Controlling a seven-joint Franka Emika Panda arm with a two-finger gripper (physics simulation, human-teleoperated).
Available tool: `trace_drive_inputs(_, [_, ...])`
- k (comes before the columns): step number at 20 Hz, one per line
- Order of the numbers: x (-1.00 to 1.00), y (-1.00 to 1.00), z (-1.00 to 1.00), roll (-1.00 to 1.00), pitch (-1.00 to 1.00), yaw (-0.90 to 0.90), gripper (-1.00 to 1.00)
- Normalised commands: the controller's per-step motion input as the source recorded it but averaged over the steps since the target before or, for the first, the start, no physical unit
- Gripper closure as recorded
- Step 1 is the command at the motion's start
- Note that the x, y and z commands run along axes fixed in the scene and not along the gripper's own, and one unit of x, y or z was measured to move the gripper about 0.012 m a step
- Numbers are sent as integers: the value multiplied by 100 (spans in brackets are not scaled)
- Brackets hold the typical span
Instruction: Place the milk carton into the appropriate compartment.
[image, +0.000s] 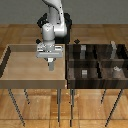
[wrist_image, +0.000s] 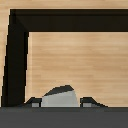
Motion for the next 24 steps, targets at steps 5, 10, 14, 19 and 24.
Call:
trace_drive_inputs(5, [0, 0, 40, 0, 0, 0, 100])
trace_drive_inputs(10, [0, 0, 100, 0, 0, 0, 100])
trace_drive_inputs(14, [0, 0, 100, 0, 0, 0, 100])
trace_drive_inputs(19, [0, 20, 100, 0, 0, 0, 100])
trace_drive_inputs(24, [0, 80, 0, 0, 0, 0, 100])
